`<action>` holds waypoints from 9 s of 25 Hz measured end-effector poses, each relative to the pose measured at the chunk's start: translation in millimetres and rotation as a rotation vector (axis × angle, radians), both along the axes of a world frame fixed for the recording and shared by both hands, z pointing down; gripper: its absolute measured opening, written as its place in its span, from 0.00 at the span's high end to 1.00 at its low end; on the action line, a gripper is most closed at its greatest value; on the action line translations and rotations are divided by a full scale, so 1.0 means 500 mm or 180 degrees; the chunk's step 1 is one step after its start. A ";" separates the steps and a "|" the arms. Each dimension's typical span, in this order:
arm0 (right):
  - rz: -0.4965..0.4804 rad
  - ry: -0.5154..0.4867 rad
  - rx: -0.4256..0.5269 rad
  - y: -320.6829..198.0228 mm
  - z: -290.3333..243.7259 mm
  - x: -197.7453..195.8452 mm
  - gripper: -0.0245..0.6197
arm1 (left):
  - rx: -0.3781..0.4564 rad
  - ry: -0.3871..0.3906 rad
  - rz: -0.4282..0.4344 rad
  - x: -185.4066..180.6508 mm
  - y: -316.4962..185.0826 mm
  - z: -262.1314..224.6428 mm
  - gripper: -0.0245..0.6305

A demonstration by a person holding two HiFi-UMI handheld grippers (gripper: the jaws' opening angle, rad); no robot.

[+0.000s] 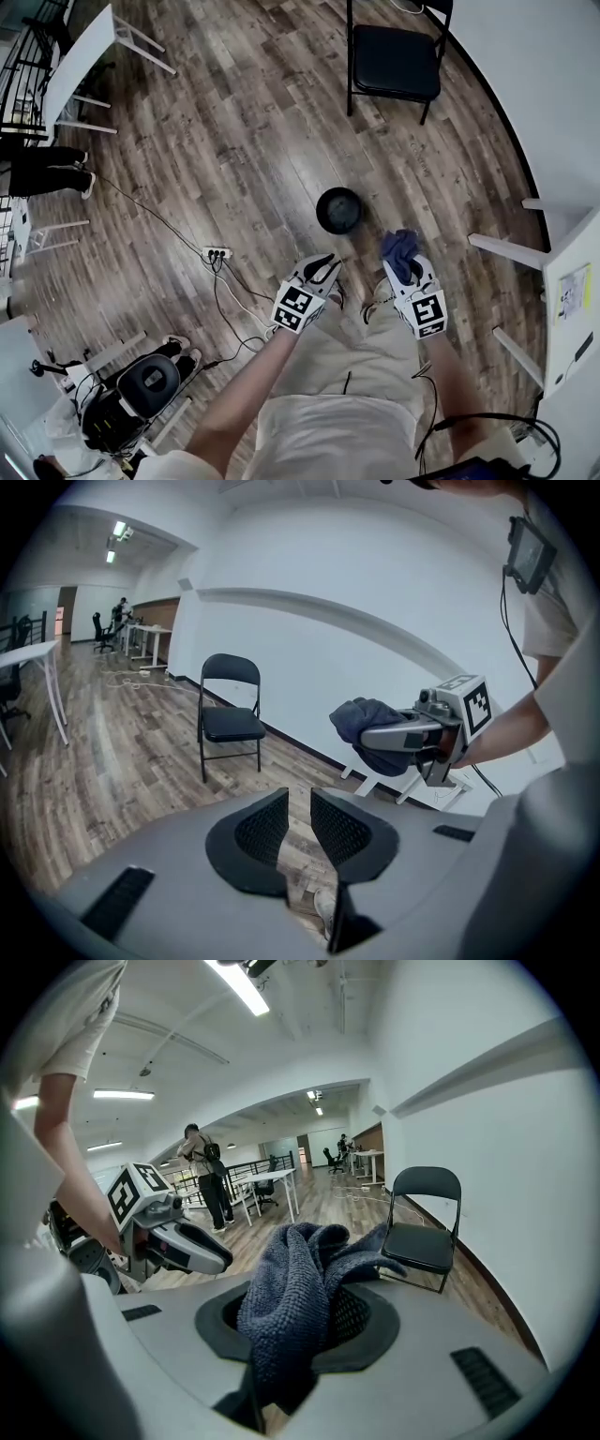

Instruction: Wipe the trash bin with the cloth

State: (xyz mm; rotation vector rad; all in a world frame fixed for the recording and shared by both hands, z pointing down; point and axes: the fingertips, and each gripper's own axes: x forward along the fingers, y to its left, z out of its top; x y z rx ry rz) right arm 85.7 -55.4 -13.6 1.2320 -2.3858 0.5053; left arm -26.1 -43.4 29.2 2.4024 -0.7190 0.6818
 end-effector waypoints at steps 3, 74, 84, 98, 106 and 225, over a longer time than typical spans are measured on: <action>0.0071 0.0035 -0.0025 -0.003 0.044 0.004 0.80 | 0.0019 -0.0046 0.0028 0.004 -0.010 0.032 0.85; -0.0227 0.0012 -0.0799 0.088 1.096 -0.078 0.80 | 0.1032 -0.0621 0.0407 0.089 0.033 1.040 0.79; -0.0607 0.0321 -0.0532 0.098 1.184 -0.093 0.80 | 0.0750 -0.0972 0.0631 0.067 0.020 1.162 0.79; -0.0722 0.0305 -0.0291 0.058 1.295 -0.095 0.80 | 0.0925 -0.1284 0.0743 0.067 0.008 1.189 0.82; -0.0818 0.0203 -0.0320 0.044 1.334 -0.108 0.80 | 0.0943 -0.1293 0.0747 0.083 0.004 1.189 0.84; -0.2257 0.0184 -0.1031 0.124 1.276 -0.154 0.79 | 0.1321 -0.1673 0.1696 0.065 0.077 1.194 0.88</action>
